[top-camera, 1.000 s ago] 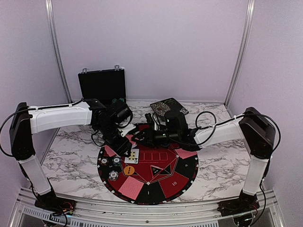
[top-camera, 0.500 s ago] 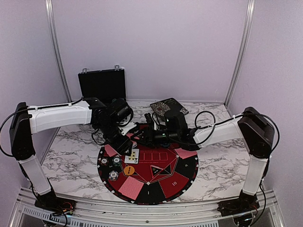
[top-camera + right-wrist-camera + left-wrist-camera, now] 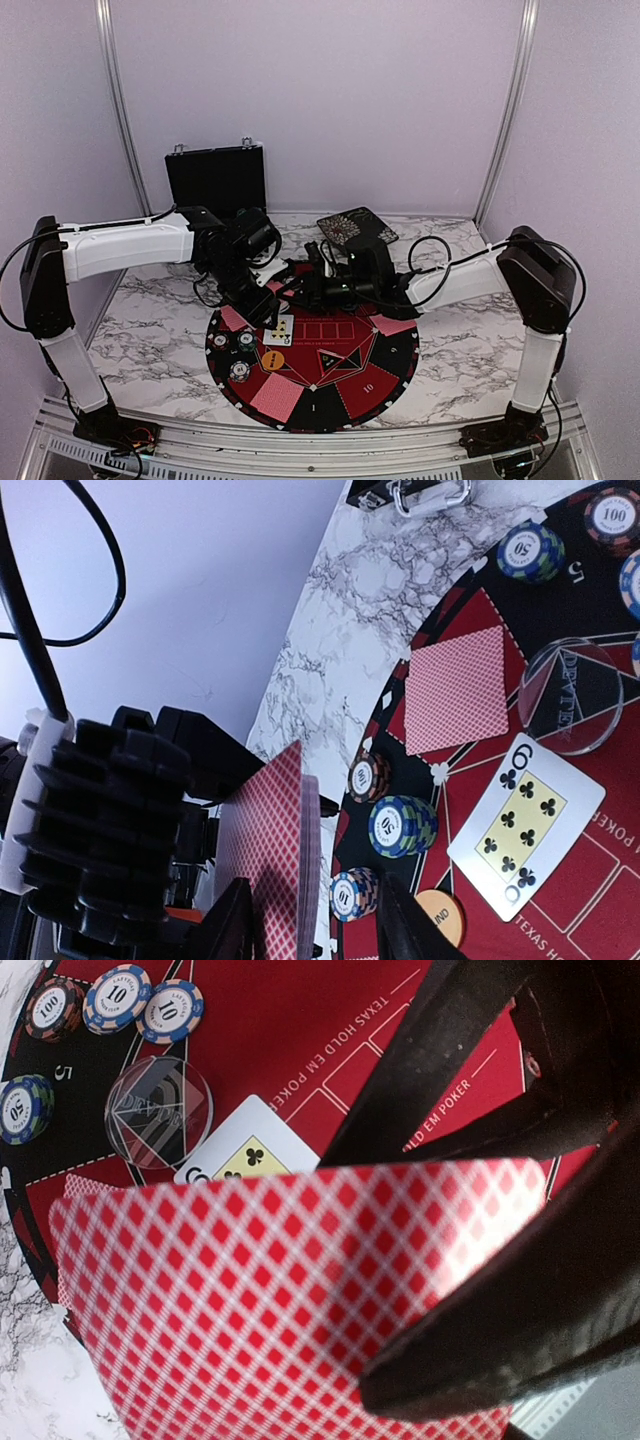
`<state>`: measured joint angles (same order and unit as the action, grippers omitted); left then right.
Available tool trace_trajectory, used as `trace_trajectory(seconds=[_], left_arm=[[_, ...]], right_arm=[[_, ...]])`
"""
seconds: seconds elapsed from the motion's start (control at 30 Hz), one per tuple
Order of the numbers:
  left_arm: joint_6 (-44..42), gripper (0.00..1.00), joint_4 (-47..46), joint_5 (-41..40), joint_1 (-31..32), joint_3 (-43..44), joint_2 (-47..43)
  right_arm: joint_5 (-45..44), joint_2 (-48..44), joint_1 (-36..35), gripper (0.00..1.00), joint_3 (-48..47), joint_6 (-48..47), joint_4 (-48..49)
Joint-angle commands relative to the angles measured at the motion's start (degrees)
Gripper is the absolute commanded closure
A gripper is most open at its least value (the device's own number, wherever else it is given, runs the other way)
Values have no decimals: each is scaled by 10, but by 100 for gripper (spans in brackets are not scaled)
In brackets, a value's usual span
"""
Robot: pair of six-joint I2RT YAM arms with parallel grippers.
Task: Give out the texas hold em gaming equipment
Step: Adjust the poker card at the face-down deck piles.
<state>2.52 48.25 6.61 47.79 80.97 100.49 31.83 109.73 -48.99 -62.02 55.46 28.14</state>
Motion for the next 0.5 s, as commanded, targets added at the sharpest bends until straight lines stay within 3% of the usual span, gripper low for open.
trace_trajectory(seconds=[0.0, 0.47], left_arm=[[-2, 66, 4, 8, -1, 17, 1], [-3, 66, 5, 8, -1, 15, 1]], right_arm=[[-15, -18, 8, 61, 1, -7, -2], [-22, -33, 12, 62, 2, -11, -8]])
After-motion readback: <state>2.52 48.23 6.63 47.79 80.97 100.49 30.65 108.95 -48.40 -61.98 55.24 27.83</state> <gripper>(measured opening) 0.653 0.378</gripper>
